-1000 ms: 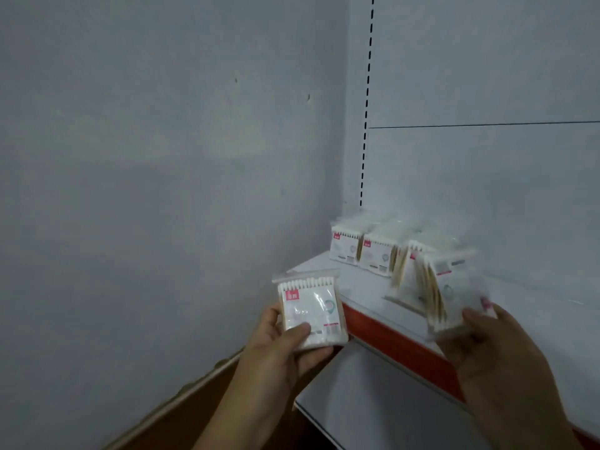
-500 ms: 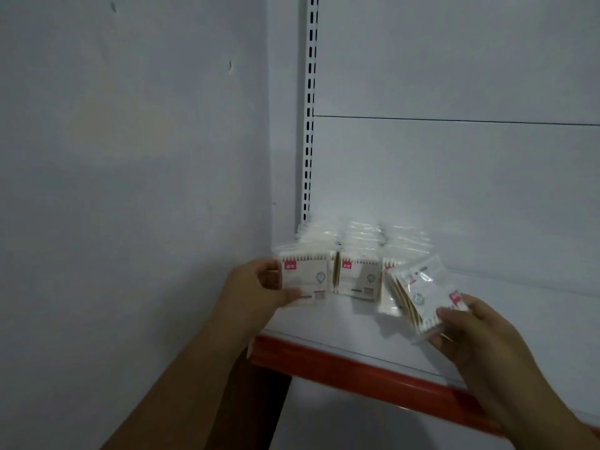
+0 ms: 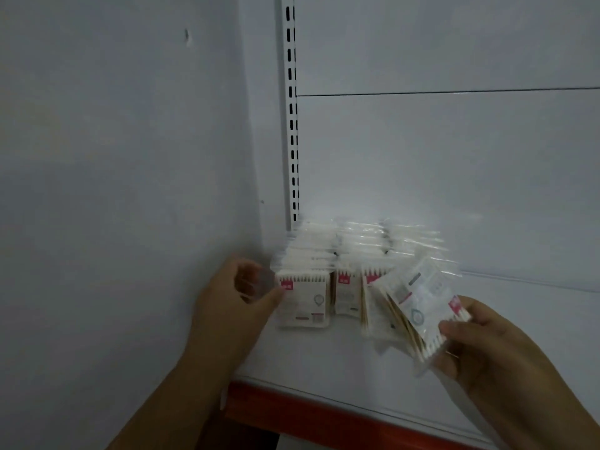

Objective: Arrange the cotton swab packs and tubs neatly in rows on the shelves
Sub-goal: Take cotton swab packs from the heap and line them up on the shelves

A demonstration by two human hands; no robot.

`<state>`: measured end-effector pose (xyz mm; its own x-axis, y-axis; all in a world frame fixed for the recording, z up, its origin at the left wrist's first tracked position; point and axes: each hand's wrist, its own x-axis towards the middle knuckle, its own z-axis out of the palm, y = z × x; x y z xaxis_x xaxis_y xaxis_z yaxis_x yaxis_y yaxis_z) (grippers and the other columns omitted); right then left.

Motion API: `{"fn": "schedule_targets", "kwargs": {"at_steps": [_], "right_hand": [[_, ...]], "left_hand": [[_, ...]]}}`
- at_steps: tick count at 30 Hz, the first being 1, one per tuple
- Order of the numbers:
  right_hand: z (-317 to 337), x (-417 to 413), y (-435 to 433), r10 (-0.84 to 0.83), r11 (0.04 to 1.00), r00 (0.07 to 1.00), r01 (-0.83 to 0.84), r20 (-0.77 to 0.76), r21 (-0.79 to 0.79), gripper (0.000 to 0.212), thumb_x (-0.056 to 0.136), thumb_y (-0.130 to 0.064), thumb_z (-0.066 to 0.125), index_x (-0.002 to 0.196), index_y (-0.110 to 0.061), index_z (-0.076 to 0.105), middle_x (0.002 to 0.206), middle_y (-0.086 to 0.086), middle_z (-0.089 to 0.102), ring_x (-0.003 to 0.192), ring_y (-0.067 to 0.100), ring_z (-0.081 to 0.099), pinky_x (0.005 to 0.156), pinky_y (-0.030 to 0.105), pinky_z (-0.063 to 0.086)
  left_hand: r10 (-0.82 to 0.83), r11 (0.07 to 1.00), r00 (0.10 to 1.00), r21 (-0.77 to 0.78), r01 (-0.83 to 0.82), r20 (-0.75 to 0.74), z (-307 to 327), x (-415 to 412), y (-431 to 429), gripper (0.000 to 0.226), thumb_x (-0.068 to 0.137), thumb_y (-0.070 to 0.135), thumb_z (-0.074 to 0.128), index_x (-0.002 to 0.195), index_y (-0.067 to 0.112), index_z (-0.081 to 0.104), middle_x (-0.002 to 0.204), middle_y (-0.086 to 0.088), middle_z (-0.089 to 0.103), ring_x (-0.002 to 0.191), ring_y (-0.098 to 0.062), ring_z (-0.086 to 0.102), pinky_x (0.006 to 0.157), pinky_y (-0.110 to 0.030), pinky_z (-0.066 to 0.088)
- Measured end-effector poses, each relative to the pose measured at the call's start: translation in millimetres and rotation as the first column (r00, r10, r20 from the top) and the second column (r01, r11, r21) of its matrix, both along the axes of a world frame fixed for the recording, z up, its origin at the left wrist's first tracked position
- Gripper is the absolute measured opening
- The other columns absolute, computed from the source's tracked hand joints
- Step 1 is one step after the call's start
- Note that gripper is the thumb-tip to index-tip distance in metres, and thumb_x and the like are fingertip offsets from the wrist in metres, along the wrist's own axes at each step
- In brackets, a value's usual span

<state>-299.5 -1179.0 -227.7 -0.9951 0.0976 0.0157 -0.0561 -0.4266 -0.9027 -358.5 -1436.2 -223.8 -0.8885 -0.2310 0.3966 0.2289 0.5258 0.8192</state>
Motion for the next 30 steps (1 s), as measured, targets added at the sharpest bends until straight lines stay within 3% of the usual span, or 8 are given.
{"fn": "schedule_targets", "kwargs": {"at_steps": [3,6,13,17,20,23,27,30], "right_hand": [[4,-1,-7,0.028,1.000,0.999,-0.028,-0.025,0.005,0.090,0.012,-0.031,0.096,0.090,0.002,0.067,0.098,0.028,0.068,0.075,0.030,0.069,0.058,0.034,0.059],[12,2,-18,0.059,0.997,0.998,-0.058,-0.030,0.046,0.090,0.018,-0.031,0.096,0.092,0.008,0.063,0.098,0.028,0.068,0.075,0.030,0.068,0.060,0.034,0.059],[17,14,-7,-0.019,1.000,0.999,0.019,-0.041,0.009,0.079,0.025,-0.024,0.097,0.093,0.003,0.067,0.107,0.026,0.068,0.083,0.029,0.070,0.063,0.032,0.059],[27,24,13,-0.201,0.979,0.974,0.204,-0.108,0.023,0.030,0.049,-0.009,0.077,0.078,-0.014,0.069,0.103,0.021,0.070,0.079,0.026,0.071,0.062,0.030,0.058],[40,30,31,-0.275,0.947,0.955,0.289,-0.110,0.138,0.043,0.049,-0.012,0.079,0.090,-0.014,0.066,0.102,0.023,0.069,0.081,0.029,0.070,0.063,0.029,0.059],[46,29,38,-0.379,0.861,0.922,0.384,-0.083,0.334,0.055,0.052,-0.014,0.082,0.103,-0.014,0.060,0.091,0.015,0.073,0.076,0.027,0.071,0.064,0.033,0.059],[51,19,39,-0.385,0.716,0.912,0.394,-0.145,0.576,0.016,0.078,0.004,0.068,0.088,-0.009,0.067,0.082,0.008,0.074,0.078,0.028,0.069,0.067,0.032,0.049],[54,8,39,-0.277,0.423,0.939,0.307,-0.201,0.853,0.013,0.081,-0.012,0.072,0.083,-0.025,0.072,0.086,-0.009,0.071,0.079,0.010,0.067,0.070,0.026,0.053]], "left_hand": [[-0.207,0.958,0.971,0.174,0.226,-0.120,33,11,15,0.024,0.071,0.026,0.079,0.085,0.030,0.059,0.075,0.006,0.065,0.065,-0.002,0.061,0.059,-0.011,0.047],[-0.704,0.666,0.706,0.414,0.620,0.077,46,7,34,0.057,0.055,0.030,0.077,0.108,0.034,0.057,0.098,0.000,0.071,0.078,-0.010,0.069,0.064,-0.024,0.054],[-0.780,0.527,0.625,0.494,0.691,-0.041,39,-10,46,0.033,0.058,0.004,0.074,0.089,0.016,0.066,0.076,0.000,0.073,0.067,-0.011,0.070,0.057,-0.019,0.054],[-0.650,0.737,0.759,0.266,0.621,0.030,42,-15,43,0.032,0.075,-0.001,0.076,0.086,0.027,0.066,0.071,0.004,0.073,0.061,-0.010,0.069,0.052,-0.018,0.052],[-0.546,0.838,0.838,-0.007,0.546,-0.010,46,-22,40,0.033,0.073,0.009,0.081,0.079,0.038,0.068,0.083,0.016,0.071,0.072,0.002,0.067,0.062,-0.010,0.051],[-0.505,0.829,0.863,-0.262,0.495,0.032,51,-21,43,0.026,0.074,0.024,0.081,0.094,0.038,0.071,0.085,0.032,0.054,0.078,0.007,0.058,0.071,0.000,0.042],[-0.489,0.756,0.871,-0.476,0.449,0.045,49,-22,50,0.033,0.078,0.030,0.078,0.110,0.027,0.072,0.100,0.016,0.064,0.101,-0.010,0.054,0.101,-0.039,0.040],[-0.490,0.726,0.870,-0.523,0.446,0.061,42,-31,54,0.036,0.073,0.035,0.081,0.108,0.028,0.074,0.118,0.009,0.065,0.114,-0.013,0.053,0.103,-0.044,0.037]]}}
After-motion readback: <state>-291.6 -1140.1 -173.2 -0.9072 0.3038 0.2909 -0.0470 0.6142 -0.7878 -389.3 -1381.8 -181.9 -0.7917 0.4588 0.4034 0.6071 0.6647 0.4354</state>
